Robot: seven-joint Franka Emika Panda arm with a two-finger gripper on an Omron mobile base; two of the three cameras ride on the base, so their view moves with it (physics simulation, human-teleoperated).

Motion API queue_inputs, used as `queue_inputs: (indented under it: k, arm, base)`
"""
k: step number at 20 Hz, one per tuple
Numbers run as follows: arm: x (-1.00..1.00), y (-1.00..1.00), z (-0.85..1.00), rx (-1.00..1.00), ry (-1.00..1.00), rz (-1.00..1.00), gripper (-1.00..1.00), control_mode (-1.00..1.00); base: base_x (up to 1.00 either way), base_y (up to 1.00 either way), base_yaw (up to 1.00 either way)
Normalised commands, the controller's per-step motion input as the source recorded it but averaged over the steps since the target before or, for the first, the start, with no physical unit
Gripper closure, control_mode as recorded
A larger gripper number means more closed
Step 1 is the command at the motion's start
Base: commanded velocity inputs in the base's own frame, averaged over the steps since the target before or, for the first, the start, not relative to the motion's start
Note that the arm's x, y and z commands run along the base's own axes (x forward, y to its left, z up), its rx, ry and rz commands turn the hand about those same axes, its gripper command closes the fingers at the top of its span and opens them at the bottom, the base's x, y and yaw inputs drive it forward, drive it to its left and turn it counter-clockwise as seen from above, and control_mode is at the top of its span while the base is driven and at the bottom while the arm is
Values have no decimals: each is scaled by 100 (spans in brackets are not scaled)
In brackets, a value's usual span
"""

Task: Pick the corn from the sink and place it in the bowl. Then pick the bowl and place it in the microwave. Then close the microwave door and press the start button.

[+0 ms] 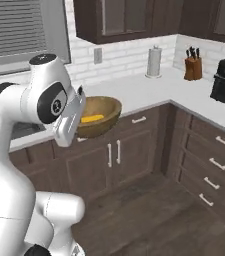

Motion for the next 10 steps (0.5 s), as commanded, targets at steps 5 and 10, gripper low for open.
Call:
queue_inputs:
  k: [5,10]
  arm:
    - [0,0,0,0,0,0,100,100]
    - [0,0,0,0,0,0,100,100]
  base:
    - [0,-5,-97]
    - [0,-16,-94]
